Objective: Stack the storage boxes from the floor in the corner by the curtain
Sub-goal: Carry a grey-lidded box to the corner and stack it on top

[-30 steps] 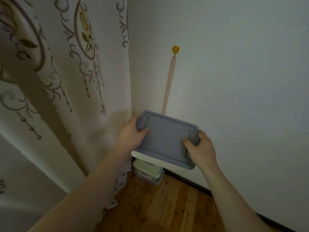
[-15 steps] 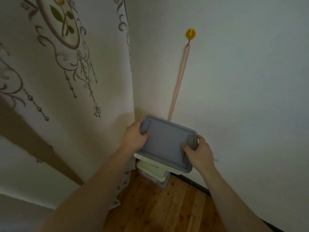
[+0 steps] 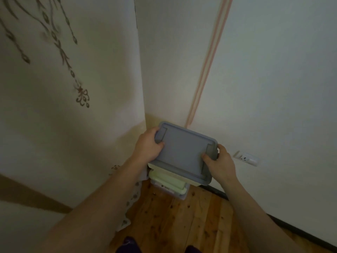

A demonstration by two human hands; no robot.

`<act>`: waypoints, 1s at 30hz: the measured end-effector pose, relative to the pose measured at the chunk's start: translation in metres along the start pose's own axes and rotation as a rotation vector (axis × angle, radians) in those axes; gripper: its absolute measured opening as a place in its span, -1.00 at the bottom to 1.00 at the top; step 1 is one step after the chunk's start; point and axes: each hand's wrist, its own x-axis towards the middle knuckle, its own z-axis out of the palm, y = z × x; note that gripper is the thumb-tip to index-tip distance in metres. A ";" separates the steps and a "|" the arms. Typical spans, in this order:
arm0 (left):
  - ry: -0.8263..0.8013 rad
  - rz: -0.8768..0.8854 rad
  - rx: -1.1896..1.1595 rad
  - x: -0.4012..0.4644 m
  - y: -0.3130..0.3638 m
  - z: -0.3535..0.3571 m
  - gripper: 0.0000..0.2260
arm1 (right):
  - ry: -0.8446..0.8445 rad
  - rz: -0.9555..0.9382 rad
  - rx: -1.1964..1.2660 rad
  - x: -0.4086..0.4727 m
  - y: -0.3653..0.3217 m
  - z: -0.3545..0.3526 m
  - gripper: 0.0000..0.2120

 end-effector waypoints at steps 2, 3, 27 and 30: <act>-0.009 -0.001 -0.002 0.010 -0.020 0.013 -0.54 | 0.003 0.003 0.000 0.011 0.012 0.019 -0.37; -0.016 0.010 -0.009 0.017 -0.038 0.027 -0.55 | 0.009 -0.002 0.001 0.019 0.026 0.037 -0.38; -0.058 0.080 0.032 0.098 -0.246 0.228 -0.45 | 0.050 -0.018 -0.027 0.111 0.214 0.229 -0.30; -0.056 0.097 0.060 0.100 -0.255 0.236 -0.43 | 0.047 -0.006 -0.030 0.115 0.222 0.238 -0.28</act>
